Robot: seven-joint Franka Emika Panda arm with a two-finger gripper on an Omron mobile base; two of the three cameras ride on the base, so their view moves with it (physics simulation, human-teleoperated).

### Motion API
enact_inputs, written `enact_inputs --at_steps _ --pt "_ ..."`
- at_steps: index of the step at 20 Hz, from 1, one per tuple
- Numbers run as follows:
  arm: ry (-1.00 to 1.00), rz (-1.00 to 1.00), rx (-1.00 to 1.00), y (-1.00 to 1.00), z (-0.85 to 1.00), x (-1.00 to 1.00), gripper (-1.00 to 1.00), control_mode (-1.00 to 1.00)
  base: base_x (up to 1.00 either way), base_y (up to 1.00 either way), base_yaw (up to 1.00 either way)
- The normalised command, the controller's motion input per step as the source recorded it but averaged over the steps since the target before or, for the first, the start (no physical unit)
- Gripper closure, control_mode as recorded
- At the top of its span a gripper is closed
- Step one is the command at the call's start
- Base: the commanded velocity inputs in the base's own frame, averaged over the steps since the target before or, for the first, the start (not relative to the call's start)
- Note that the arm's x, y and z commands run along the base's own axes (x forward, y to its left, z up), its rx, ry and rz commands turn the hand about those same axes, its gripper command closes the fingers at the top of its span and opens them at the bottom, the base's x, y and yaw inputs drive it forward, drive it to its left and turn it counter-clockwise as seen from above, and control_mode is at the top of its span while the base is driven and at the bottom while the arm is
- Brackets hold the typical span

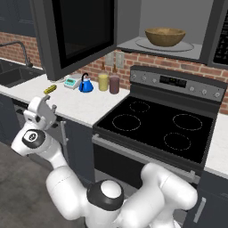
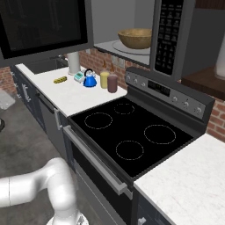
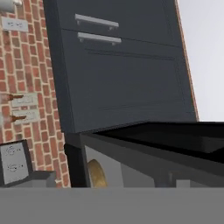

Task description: Pick the onion from the sink and place it in the bowl. Then pick the bowl and place it in the microwave. Then close the microwave door and press the start button.

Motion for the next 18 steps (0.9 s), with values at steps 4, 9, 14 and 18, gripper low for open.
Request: enact_inputs --at_steps 4,9,14,18 --pt "-0.04 0.0 0.0 -0.01 0.01 0.34 -1.0 -1.0 0.0 0.0 0.0" --pt "0.0 -0.09 0.0 0.0 0.0 0.33 -1.0 -1.0 0.0 0.0 0.0" --pt "0.0 -0.22 0.0 -0.04 0.13 0.2 -1.0 -1.0 0.0 0.0 0.0" --pt "0.0 -0.25 0.0 -0.09 0.24 0.07 -1.0 -1.0 0.0 0.0 0.0"
